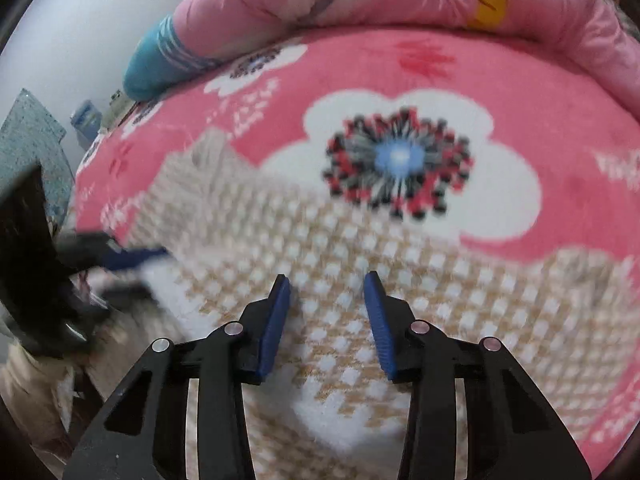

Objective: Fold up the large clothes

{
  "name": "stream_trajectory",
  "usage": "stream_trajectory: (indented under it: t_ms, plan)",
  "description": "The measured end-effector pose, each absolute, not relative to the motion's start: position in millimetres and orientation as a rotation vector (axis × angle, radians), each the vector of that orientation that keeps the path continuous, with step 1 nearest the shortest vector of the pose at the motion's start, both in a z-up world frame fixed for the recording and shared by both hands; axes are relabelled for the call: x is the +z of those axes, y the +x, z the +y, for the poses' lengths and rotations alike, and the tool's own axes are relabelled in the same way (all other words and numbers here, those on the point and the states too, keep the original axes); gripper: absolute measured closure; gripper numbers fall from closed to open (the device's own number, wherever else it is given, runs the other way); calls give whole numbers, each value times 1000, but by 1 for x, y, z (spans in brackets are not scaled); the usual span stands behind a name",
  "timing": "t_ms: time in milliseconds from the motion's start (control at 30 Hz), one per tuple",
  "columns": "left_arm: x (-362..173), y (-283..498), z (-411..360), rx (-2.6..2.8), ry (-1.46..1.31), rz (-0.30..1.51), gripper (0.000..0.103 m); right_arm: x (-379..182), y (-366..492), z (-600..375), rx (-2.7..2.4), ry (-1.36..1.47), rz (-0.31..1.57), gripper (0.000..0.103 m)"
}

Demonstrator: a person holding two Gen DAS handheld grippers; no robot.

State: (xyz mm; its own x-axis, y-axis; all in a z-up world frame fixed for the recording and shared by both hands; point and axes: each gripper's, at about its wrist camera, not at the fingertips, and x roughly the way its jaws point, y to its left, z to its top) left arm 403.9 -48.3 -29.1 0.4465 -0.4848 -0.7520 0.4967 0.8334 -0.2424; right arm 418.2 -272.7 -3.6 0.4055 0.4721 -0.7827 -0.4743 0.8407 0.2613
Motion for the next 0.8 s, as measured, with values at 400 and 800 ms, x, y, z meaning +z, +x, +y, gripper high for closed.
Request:
stream_trajectory:
  t_ms: [400, 800]
  plan:
    - [-2, 461, -74, -603, -85, 870, 65, 38, 399, -314, 456, -16, 861, 64]
    - [-58, 494, -44, -402, -37, 1028, 62, -8, 424, -347, 396, -15, 943, 64]
